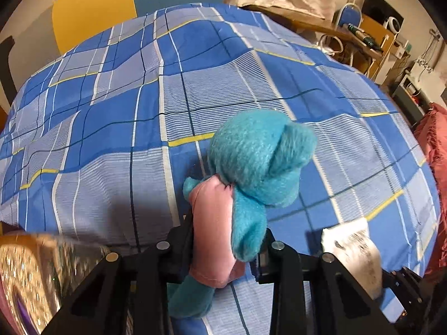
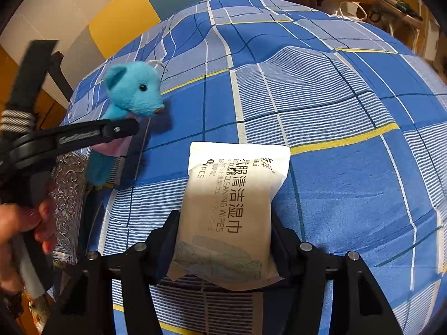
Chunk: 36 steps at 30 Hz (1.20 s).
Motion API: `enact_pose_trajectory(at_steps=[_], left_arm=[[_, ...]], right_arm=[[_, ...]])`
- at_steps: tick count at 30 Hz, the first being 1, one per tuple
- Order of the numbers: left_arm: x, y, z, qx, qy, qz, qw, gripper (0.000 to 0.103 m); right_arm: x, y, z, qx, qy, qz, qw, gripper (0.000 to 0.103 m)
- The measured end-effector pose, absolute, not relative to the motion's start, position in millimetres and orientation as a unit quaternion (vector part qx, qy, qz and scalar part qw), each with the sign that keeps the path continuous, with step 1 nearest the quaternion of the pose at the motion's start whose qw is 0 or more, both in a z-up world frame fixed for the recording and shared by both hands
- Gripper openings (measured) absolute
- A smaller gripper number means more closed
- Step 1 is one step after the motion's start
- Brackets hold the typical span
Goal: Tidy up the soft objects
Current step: 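Carry the blue plush toy into the gold tray and open the left gripper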
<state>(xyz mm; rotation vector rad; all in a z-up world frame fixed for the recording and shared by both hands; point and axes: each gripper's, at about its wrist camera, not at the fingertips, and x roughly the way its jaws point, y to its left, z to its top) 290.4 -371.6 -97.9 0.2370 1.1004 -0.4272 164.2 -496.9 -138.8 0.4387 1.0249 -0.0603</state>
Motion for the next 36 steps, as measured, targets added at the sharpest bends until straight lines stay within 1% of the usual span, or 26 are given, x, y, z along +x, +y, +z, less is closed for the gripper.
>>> enact_pose_trajectory(at_steps=[6,11,16,18,28,36], left_arm=[[267,-352,-86,0.065,0.527,-0.213,0.820,0.032],[234,-337,-60,0.049,0.504,-0.248,0.826,0.032],[204,-311,-35,-0.002,0.491,-0.279,0.825,0.032],[192,-302,-28,-0.003,0.482,-0.284,0.829,0.032],[143,-214,1,-0.028,0.425,-0.258,0.867,0.032],[145,-137,2,-0.067,0.415,-0.194,0.887,0.032]], right_arm=[[160,-499,-139,0.220,0.473,-0.037,0.852,0.061],[160,-494,-139,0.198,0.474,-0.041,0.857,0.060],[159,-491,-138,0.183,0.473,-0.045,0.861,0.060],[159,-491,-139,0.179,0.472,-0.047,0.862,0.060],[158,-489,-138,0.169,0.472,-0.050,0.864,0.061],[158,-487,-138,0.165,0.468,-0.054,0.867,0.060]])
